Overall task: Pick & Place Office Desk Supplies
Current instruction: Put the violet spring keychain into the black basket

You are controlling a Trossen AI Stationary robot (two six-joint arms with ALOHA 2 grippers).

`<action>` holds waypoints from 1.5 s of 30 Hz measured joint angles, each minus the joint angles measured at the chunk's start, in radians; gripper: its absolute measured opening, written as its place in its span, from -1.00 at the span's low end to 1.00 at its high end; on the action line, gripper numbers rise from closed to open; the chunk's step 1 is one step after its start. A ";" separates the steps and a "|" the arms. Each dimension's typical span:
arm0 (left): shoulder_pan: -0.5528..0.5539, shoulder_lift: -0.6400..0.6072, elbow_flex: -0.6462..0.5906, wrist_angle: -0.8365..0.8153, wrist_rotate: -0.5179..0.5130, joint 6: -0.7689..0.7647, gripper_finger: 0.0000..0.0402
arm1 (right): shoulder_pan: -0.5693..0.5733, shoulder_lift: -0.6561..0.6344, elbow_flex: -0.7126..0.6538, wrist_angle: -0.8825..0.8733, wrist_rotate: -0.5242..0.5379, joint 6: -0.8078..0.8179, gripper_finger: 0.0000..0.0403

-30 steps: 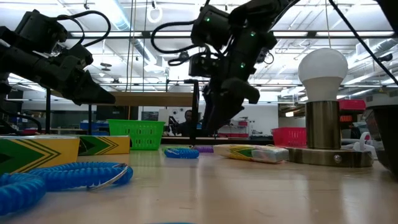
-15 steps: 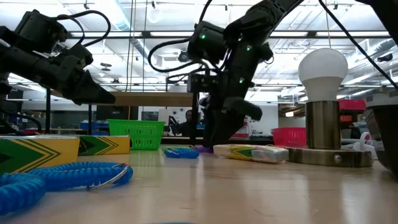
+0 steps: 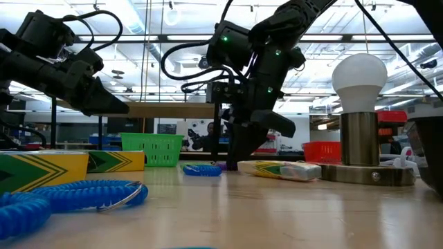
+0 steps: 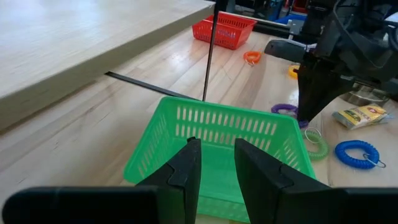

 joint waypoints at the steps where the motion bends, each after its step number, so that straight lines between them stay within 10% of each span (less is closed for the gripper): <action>1: 0.000 0.000 0.000 0.000 0.000 0.000 -0.48 | 0.008 0.000 0.000 0.000 0.014 0.000 -0.92; 15: 0.000 0.000 0.000 0.000 -0.028 0.016 -0.48 | 0.133 -0.094 0.089 -0.106 0.070 0.068 -0.99; 31: 0.000 0.042 0.000 -0.001 0.010 -0.036 -0.48 | 0.271 -0.412 0.005 0.321 -0.264 0.087 -1.00; 45: 0.000 0.070 0.000 0.019 0.010 -0.042 -0.48 | 0.463 -0.668 -0.328 0.396 0.033 0.334 -1.00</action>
